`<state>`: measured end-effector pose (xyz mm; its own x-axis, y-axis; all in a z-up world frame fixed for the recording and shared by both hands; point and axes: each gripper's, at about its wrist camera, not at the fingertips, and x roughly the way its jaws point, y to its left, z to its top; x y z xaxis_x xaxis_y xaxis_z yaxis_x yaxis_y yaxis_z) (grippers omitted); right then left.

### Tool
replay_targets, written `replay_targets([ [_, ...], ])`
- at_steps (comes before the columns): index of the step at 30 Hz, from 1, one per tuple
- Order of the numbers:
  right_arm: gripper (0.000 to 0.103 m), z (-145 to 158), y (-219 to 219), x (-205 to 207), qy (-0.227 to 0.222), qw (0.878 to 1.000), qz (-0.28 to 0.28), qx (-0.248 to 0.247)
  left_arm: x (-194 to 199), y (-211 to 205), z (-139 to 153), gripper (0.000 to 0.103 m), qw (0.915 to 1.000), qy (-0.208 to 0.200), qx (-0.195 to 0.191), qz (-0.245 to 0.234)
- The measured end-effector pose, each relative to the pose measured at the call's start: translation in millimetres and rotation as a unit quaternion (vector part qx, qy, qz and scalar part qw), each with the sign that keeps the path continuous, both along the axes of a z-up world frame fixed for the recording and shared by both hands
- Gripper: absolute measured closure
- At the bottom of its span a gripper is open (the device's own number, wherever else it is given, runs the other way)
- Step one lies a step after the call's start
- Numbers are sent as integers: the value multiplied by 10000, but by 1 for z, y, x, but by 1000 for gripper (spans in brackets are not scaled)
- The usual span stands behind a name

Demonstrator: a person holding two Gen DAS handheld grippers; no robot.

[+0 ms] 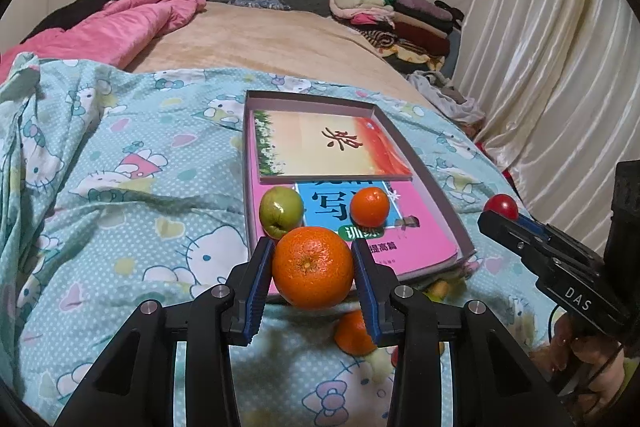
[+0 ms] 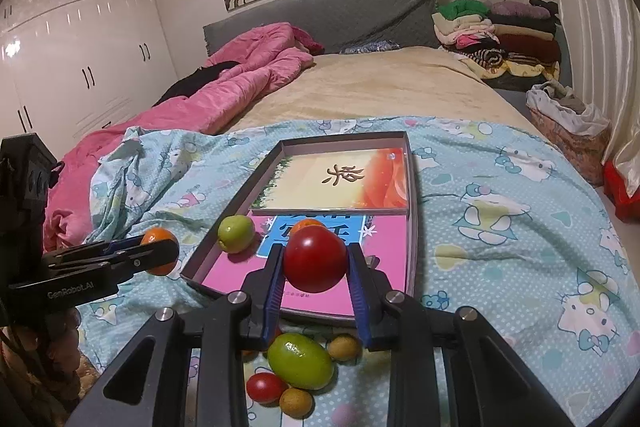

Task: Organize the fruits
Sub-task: 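Carry the tangerine with the left tool while the right tool carries the tomato over the workbook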

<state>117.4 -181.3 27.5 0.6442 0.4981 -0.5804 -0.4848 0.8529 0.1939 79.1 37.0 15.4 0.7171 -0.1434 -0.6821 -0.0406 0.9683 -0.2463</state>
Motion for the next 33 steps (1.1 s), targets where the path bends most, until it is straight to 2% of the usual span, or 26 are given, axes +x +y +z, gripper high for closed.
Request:
replay_targets([
  [23,72,-13,9,23,54,9997,-18,-218,32,-10,-27,62,9989,391,246,-118],
  [33,72,-22,12,32,110,9993,-28,-369,39,-24,-36,62,9969,437,583,-294],
])
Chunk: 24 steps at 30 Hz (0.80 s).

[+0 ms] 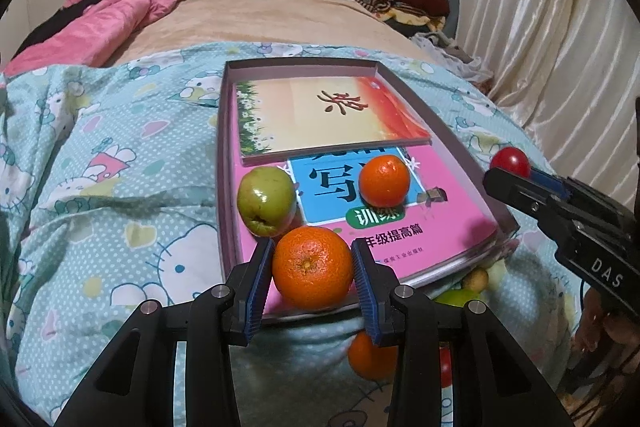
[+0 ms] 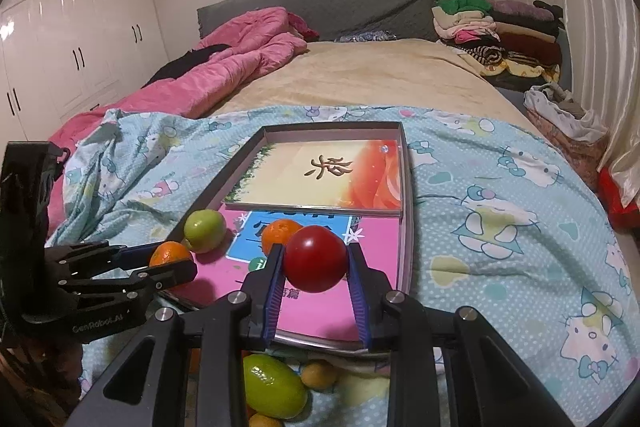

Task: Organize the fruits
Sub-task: 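Carry the tangerine with the left tool while the right tool carries the tomato over the workbook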

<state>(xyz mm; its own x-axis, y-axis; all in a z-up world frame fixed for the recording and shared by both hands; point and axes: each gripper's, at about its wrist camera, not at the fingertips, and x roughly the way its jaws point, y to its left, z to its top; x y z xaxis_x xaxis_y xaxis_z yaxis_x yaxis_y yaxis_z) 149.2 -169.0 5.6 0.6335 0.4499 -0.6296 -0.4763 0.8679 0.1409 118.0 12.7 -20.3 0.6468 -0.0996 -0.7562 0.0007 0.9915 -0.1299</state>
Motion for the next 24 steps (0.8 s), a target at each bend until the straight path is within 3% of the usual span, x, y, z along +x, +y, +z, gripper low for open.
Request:
replay_targets([
  [24,72,-22,12,10,261,9990,115,-337,10,-1,-17,62,9997,207,107,49],
])
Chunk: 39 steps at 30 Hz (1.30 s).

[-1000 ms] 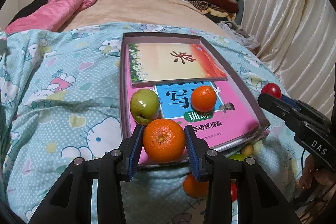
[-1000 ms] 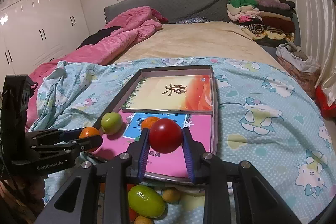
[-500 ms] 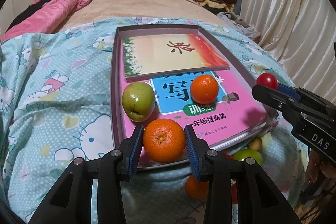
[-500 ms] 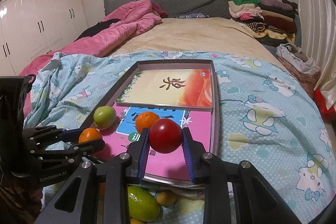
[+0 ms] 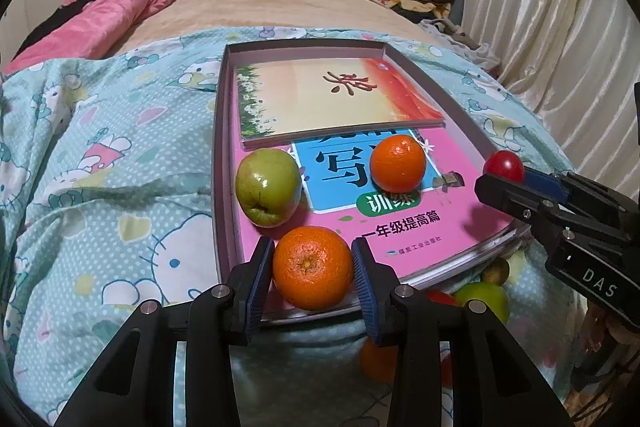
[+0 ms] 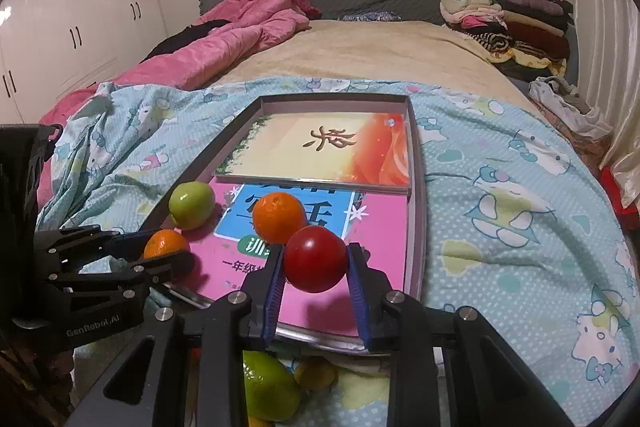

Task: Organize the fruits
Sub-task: 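Carry the tangerine with the left tool while the right tool carries the tomato over the workbook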

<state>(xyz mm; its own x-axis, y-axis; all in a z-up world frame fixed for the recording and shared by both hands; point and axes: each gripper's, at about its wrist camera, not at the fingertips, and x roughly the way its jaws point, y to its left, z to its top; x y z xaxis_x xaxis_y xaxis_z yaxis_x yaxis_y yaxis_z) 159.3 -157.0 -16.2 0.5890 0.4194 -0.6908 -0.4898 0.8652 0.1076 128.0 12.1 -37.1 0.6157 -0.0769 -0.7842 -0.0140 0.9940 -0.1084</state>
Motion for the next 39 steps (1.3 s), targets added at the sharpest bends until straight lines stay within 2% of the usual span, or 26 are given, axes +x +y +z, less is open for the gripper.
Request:
replay_targets([
  [19,72,-18,9,0,170,9994,90,-299,0,0,-1,62,10000,14,-8,16],
  [39,71,-22,11,0,241,9994,140,-228,0,-1,-1,62,10000,29,-9,18],
])
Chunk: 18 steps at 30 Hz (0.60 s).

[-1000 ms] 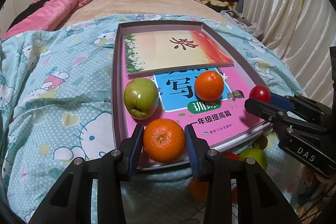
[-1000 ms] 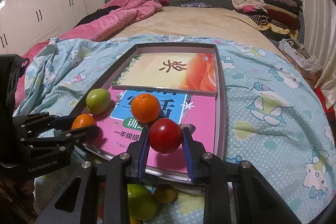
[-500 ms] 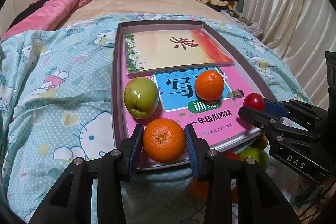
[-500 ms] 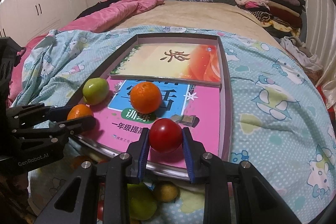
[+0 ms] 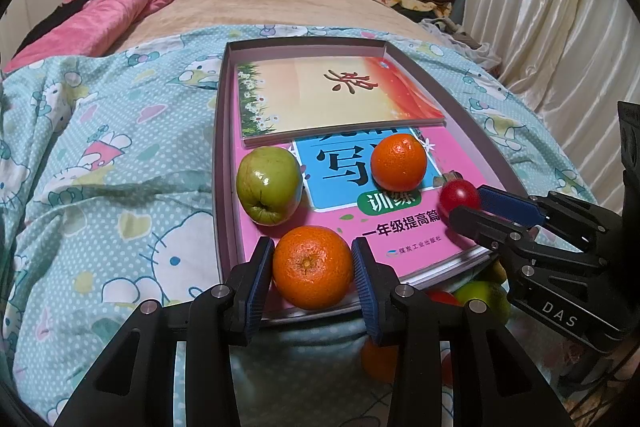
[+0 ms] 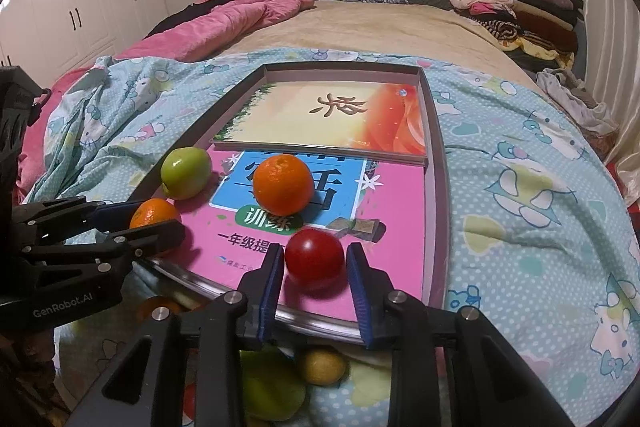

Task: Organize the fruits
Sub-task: 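Carry the tangerine with the left tool while the right tool carries the tomato over the workbook, then open the right tool to drop the tomato while the left tool releases the tangerine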

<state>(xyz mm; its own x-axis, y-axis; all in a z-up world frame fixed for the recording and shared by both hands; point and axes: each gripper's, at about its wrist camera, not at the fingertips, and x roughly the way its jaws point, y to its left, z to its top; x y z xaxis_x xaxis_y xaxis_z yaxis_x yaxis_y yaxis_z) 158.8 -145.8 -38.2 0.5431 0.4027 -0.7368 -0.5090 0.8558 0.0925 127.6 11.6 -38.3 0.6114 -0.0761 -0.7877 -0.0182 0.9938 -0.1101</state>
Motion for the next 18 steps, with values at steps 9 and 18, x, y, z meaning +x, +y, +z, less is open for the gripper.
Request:
replay_targets([
  [9,68,0,2,-2,-12,10000,52,33,-1,1,0,62,10000,14,-29,14],
  [18,60,7,2,-5,-120,9998,93,153,-3,1,3,61,10000,14,-79,19],
])
